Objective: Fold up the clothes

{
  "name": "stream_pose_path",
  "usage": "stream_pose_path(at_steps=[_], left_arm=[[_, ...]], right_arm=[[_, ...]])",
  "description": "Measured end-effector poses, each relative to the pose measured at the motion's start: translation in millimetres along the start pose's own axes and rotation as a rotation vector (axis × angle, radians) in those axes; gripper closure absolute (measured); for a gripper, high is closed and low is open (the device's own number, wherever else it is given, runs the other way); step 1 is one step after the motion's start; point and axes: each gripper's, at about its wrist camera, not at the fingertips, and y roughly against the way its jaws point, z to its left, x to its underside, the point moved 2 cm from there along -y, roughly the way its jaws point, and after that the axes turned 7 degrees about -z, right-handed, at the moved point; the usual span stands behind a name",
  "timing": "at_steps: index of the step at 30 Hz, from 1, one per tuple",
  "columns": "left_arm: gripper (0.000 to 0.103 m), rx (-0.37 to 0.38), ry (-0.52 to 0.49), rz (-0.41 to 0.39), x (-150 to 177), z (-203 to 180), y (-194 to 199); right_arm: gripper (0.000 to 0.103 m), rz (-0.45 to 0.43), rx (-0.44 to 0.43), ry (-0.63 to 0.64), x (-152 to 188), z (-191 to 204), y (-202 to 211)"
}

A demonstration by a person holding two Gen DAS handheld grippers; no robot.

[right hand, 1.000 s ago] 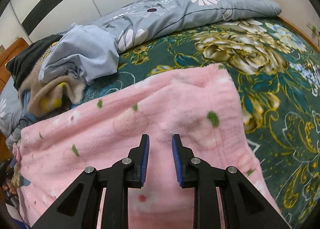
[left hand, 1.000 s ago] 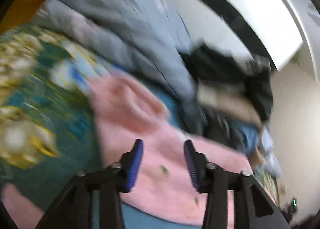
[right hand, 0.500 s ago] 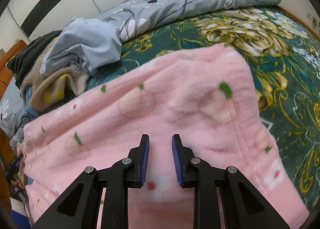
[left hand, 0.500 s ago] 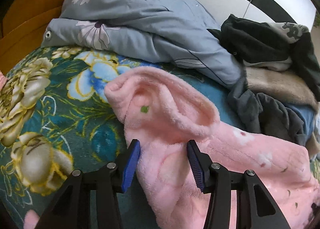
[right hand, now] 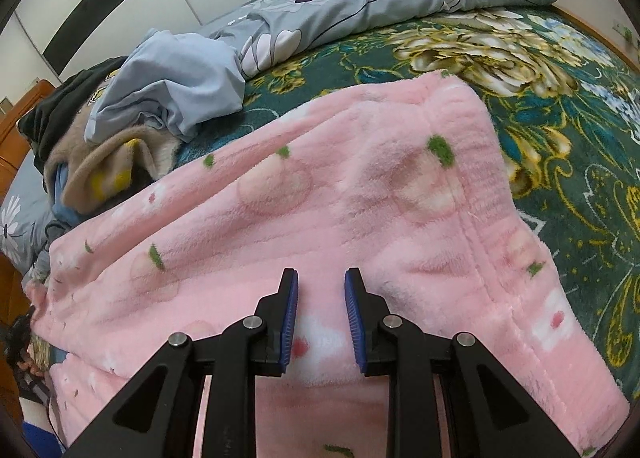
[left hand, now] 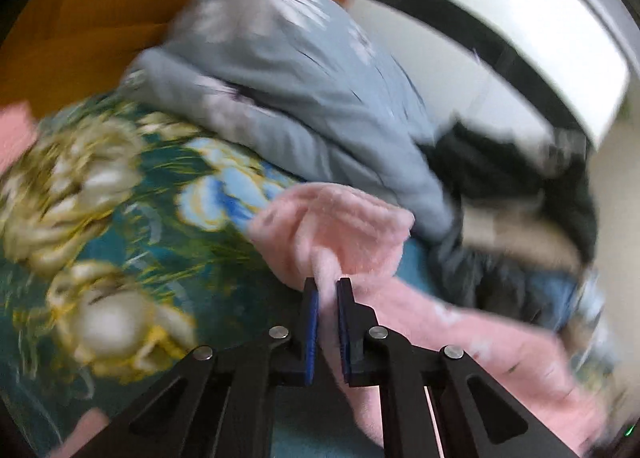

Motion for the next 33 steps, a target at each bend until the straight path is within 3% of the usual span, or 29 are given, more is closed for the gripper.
stream_pose_path(at_steps=[3,7,10,14,16,18,19,20,23,29,33], left_arm=[[0.099,-0.054,0.169,-0.001,3,45,14],[0.1,-0.146,0.275,0.054,15,86,16],[0.1,-0.116,0.301,0.067,17,87,24],[0.098,-0.063,0.256,0.085,18,69,43],[0.089,-0.034,0.221,0.088,22,59,55],[0.049,-0.003,0.199,0.083,29,53,70],[0.043,0.015,0.194,0.072,34,51,79],[0.04,0.029,0.192,0.059,39,51,89],[0.034,0.035,0.196,0.051,54,56,108],[0.031,0.062,0.293,0.048,82,77,143],[0.023,0.065,0.303,0.037,89,84,173]], right_arm=[[0.078,-0.003,0.0,-0.004,0,0,-1],[0.078,0.0,0.003,-0.004,0,0,-2],[0.078,0.001,-0.001,-0.014,-2,0,-1],[0.078,-0.019,-0.032,-0.037,-3,-2,12],[0.078,-0.04,-0.047,-0.029,-3,-1,22],[0.077,-0.061,-0.07,-0.016,0,1,35],[0.07,-0.074,-0.084,-0.01,4,1,41],[0.062,-0.087,-0.099,-0.004,7,2,48],[0.054,-0.106,-0.13,0.017,22,1,66],[0.041,-0.136,-0.171,-0.004,57,-15,97],[0.035,-0.169,-0.204,-0.069,84,-34,125]])
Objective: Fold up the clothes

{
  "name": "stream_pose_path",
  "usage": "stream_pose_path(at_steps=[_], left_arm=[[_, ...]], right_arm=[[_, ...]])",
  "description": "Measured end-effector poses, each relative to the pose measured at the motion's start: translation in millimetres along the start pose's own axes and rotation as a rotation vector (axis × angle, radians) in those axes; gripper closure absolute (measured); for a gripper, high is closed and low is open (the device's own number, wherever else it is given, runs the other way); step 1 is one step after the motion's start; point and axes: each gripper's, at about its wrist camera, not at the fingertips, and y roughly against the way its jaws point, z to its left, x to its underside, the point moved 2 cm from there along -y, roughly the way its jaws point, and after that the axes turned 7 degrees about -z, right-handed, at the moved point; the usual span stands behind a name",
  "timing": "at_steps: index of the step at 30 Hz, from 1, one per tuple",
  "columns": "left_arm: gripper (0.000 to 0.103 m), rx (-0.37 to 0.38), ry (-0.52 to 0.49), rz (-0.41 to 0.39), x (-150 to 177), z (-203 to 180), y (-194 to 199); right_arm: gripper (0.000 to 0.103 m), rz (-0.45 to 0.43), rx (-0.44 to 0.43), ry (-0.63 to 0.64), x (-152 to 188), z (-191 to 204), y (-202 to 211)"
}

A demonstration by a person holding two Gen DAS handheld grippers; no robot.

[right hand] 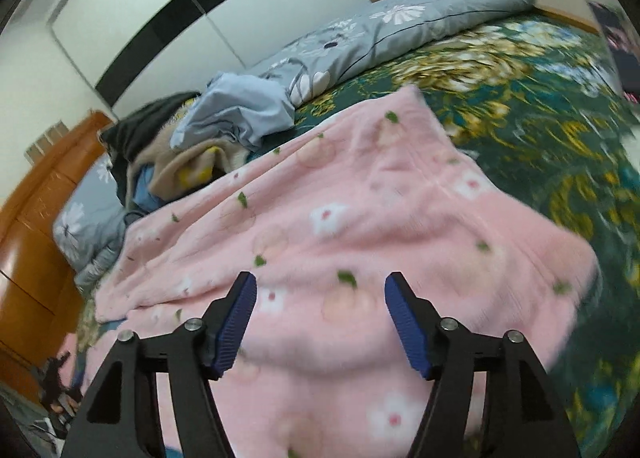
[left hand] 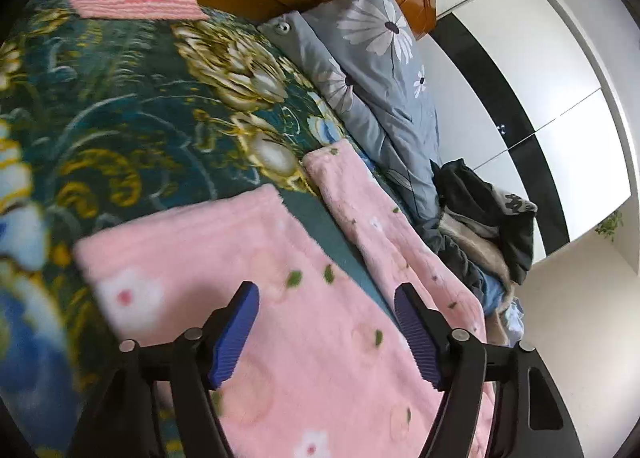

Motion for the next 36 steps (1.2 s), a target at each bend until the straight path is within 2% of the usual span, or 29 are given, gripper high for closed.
stream_pose_path(at_steps=[2,4,6,9,17,24,26,27,28,29,31,32,33,34,35,36], left_arm=[[0.021,-0.006,0.0,-0.009,2,4,16],[0.013,-0.033,-0.003,-0.016,2,10,29],[0.01,-0.053,0.01,-0.022,1,18,40],[0.005,-0.076,0.033,-0.015,3,31,45],[0.004,-0.096,0.083,0.031,13,55,43],[0.005,-0.1,0.04,0.02,16,51,35],[0.008,-0.09,0.035,0.011,16,50,33],[0.014,-0.086,0.04,0.007,16,50,32],[0.019,-0.082,0.046,0.007,15,50,31],[0.03,-0.078,0.057,0.01,15,51,28],[0.052,-0.086,0.074,0.019,16,53,23],[0.058,-0.092,0.078,0.021,17,54,21],[0.071,-0.1,0.082,0.022,17,55,18],[0.078,-0.102,0.092,0.022,17,57,16],[0.091,-0.102,0.104,0.022,17,59,15],[0.093,-0.1,0.119,0.02,17,61,14]], right_arm=[[0.029,-0.01,-0.006,-0.021,10,-6,17],[0.022,-0.02,-0.01,-0.046,21,-13,36],[0.022,-0.034,-0.009,-0.075,31,-23,53],[0.022,-0.041,0.042,-0.124,43,-43,68],[0.022,-0.02,0.067,-0.317,50,-85,51],[0.022,-0.065,0.025,-0.406,42,-98,40],[0.025,-0.074,0.011,-0.427,40,-101,38],[0.028,-0.079,0.004,-0.437,39,-102,37],[0.034,-0.079,-0.001,-0.445,38,-103,35],[0.043,-0.078,-0.005,-0.452,38,-104,33],[0.051,-0.075,-0.009,-0.466,36,-105,30],[0.056,-0.075,-0.009,-0.473,36,-107,30],[0.057,-0.074,-0.012,-0.479,36,-108,29],[0.06,-0.07,-0.013,-0.485,36,-110,29],[0.068,-0.068,-0.011,-0.488,35,-111,29],[0.073,-0.067,-0.008,-0.489,35,-111,29]])
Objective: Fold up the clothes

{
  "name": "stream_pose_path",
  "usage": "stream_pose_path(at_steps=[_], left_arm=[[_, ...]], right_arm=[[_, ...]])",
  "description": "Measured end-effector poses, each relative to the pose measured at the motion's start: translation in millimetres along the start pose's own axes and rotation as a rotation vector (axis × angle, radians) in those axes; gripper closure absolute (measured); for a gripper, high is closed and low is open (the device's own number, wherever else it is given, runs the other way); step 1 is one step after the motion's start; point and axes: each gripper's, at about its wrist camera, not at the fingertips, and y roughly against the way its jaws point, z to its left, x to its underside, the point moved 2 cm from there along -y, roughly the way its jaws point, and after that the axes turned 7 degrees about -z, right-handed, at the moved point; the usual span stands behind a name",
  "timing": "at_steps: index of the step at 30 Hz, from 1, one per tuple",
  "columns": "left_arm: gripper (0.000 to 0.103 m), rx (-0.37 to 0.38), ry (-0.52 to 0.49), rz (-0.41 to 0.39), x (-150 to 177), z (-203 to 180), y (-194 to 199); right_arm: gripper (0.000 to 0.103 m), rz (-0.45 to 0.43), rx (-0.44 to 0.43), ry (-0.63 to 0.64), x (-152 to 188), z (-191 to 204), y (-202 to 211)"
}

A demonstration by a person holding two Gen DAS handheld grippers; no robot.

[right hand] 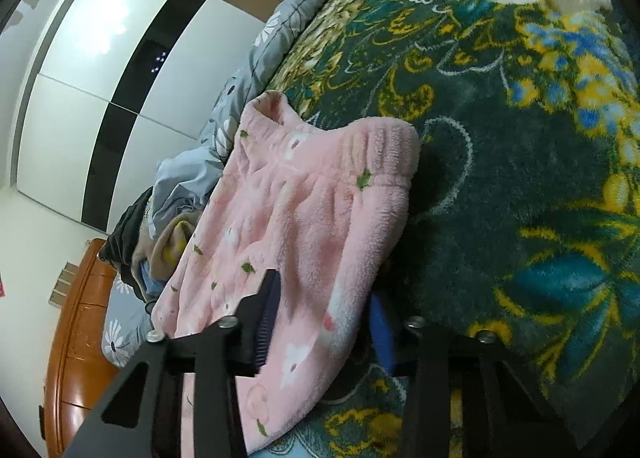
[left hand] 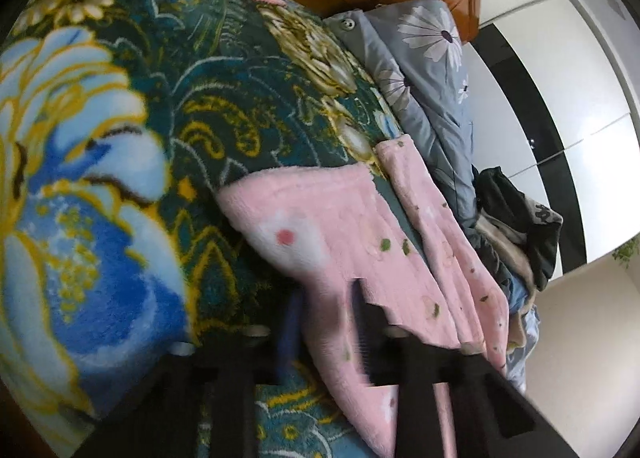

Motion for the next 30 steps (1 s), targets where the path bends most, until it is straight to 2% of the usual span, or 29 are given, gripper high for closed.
stream_pose_path(at_steps=[2,4,7,13,15,17,23,30], left_arm=[[0.096,0.009,0.037,-0.01,-1,3,-1],[0.098,0.023,0.049,-0.035,-4,2,3],[0.099,0.044,0.036,-0.065,-11,-6,14],[0.099,0.154,0.045,-0.133,-33,-25,58],[0.099,0.173,0.028,-0.149,-39,-31,72],[0.099,0.154,0.01,-0.158,-47,-37,77],[0.099,0.105,-0.017,-0.134,-75,-71,46],[0.099,0.024,-0.137,-0.1,-109,-145,-34]], right_arm=[[0.09,0.0,0.007,0.0,-1,0,2],[0.096,-0.006,0.007,0.003,-1,2,6],[0.098,-0.033,-0.019,0.013,-3,10,19],[0.1,-0.091,-0.119,0.1,-2,43,57],[0.1,-0.112,-0.17,0.122,0,54,72],[0.1,-0.125,-0.195,0.147,1,67,79],[0.1,-0.125,-0.21,0.167,-15,96,69],[0.1,-0.124,-0.176,0.21,-60,151,25]])
